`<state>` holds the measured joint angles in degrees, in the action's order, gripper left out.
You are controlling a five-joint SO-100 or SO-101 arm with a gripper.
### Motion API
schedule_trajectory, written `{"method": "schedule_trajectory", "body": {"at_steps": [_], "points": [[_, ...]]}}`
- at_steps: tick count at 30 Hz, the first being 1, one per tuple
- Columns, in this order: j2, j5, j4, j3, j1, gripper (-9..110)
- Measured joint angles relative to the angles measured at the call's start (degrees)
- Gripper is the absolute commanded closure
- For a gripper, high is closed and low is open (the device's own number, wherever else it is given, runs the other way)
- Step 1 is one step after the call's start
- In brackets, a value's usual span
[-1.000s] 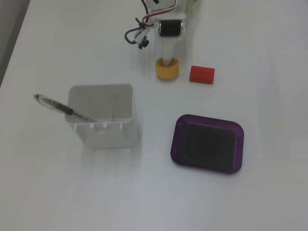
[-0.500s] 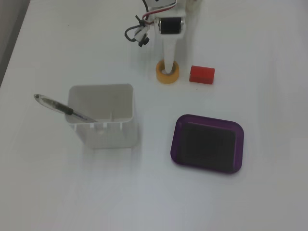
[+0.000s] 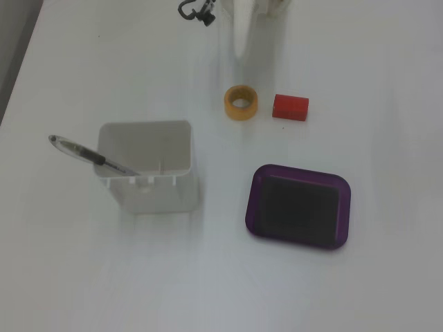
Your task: Remove the yellow tape from the box.
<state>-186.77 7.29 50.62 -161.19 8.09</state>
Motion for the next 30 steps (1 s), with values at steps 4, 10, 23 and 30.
{"method": "schedule_trajectory", "body": {"at_steps": [4,10,23,30], "points": [[-5.89,-1.49,0.09,-9.40,-0.18,79],[-5.89,-1.58,1.85,-15.29,-0.26,80],[-5.80,-1.58,8.53,-15.73,-0.09,102],[-5.80,-1.85,8.61,-15.73,-0.09,101]]}}
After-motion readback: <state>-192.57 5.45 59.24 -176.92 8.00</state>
